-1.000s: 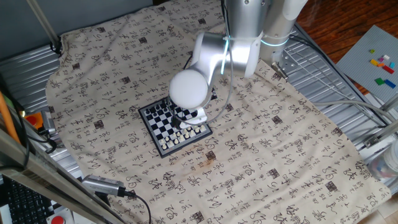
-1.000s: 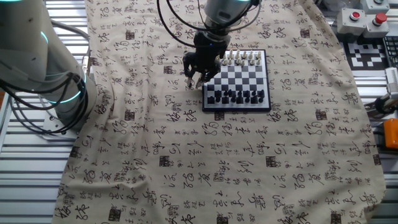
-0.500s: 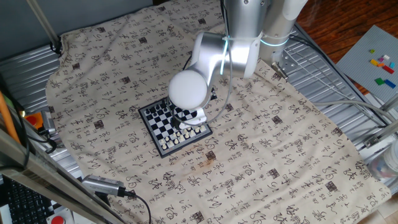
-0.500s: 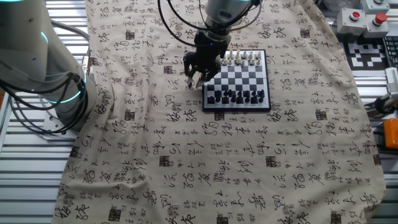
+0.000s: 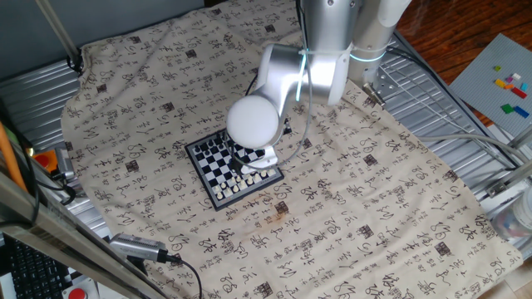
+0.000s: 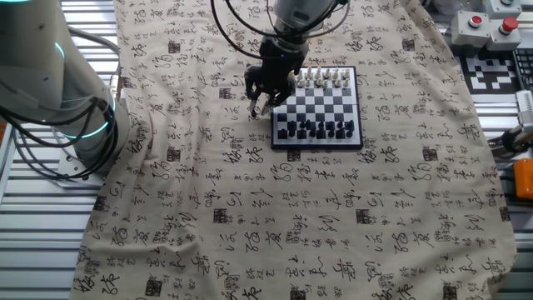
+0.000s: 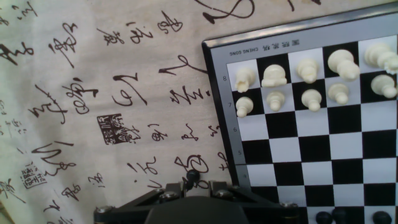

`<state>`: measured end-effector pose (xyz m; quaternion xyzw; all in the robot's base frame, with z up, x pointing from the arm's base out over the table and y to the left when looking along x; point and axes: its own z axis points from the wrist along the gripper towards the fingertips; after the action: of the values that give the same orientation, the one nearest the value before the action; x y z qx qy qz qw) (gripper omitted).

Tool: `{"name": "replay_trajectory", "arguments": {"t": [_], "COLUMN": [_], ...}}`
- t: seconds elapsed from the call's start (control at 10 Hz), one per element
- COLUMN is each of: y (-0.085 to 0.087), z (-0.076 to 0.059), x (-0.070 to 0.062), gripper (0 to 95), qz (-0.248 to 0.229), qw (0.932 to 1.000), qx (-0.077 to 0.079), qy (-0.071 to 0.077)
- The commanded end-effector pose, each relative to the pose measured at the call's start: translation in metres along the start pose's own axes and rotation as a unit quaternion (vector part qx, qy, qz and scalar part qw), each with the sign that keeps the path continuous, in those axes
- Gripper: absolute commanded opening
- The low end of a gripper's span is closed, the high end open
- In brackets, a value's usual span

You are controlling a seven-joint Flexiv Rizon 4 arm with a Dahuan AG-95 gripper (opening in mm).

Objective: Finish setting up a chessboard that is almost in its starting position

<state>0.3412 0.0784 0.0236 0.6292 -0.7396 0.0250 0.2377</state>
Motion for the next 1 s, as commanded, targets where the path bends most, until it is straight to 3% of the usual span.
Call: {"name": "replay_trajectory", "arguments": {"t": [0.1,0.9,1.0], "y": [0.0005,0.0015,0.0015], "z": [0.0001,0.0006,0.0007], "x": [-0.0013,-0.0047,-0.0048], "gripper": [19.0,19.0,0.0], "qz": [0.001,-0.002,-0.001], "qw": [1.0000,0.9999,0.9999], "qx": [0.000,0.002,0.002], "qy": [0.001,0.010,0.010]}}
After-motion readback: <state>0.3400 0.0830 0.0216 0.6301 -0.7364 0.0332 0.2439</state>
